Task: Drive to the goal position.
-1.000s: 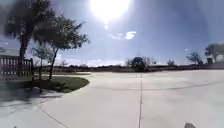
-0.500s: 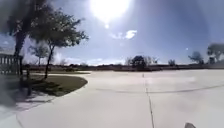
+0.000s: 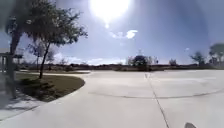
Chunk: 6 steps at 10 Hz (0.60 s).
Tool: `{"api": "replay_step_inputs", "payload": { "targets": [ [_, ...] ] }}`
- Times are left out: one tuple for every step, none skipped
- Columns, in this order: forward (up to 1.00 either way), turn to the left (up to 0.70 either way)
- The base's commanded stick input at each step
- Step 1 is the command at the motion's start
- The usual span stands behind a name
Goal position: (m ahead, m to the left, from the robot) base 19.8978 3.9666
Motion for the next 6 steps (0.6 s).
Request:
{"api": "replay_step_inputs", "payload": {
  "targets": [
    [0.85, 0.0],
    [0.85, 0.0],
    [0.85, 0.0],
    [0.85, 0.0],
    [0.85, 0.0],
    [0.85, 0.0]
  ]
}}
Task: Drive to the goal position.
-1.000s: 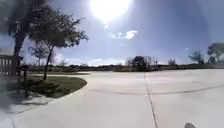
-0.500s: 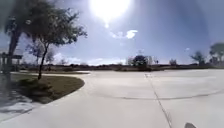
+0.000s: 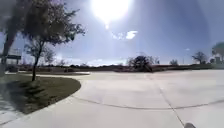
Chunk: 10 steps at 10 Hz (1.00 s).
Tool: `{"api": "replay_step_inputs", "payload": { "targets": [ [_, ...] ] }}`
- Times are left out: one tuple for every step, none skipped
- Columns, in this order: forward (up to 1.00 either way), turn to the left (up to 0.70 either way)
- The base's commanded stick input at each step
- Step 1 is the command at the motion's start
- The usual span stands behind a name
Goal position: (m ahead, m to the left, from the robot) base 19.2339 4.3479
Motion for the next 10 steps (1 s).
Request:
{"api": "replay_step_inputs", "payload": {
  "targets": [
    [0.85, 0.0],
    [0.85, 0.0],
    [0.86, 0.0],
    [1.0, 0.0],
    [1.0, 0.0],
    [1.0, 0.0],
    [1.0, 0.0],
    [1.0, 0.0],
    [1.0, 0.0],
    [1.0, 0.0]
  ]
}}
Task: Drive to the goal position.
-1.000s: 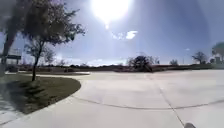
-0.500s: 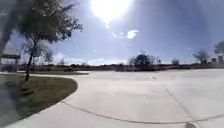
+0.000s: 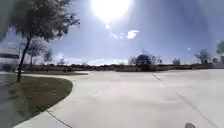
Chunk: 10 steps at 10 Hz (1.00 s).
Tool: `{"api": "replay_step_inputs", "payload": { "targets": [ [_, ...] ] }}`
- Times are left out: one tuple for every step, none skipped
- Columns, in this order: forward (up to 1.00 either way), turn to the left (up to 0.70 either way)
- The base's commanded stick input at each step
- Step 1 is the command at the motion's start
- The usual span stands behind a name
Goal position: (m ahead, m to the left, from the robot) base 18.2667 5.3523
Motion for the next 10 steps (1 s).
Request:
{"api": "replay_step_inputs", "payload": {
  "targets": [
    [1.0, 0.0],
    [1.0, 0.0],
    [1.0, 0.0],
    [1.0, 0.0],
    [1.0, 0.0],
    [1.0, 0.0],
    [1.0, 0.0],
    [1.0, 0.0],
    [1.0, 0.0],
    [1.0, 0.0]
  ]
}}
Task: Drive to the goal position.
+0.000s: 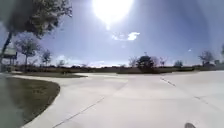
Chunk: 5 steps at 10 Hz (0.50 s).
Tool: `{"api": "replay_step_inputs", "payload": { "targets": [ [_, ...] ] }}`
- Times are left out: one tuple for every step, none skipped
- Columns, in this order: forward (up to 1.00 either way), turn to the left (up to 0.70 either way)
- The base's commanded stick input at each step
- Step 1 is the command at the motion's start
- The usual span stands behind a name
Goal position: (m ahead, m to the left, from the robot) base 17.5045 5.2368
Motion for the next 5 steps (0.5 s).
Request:
{"api": "replay_step_inputs", "payload": {
  "targets": [
    [1.0, 0.0],
    [1.0, 0.0],
    [1.0, 0.0],
    [1.0, 0.0],
    [1.0, 0.0]
  ]
}}
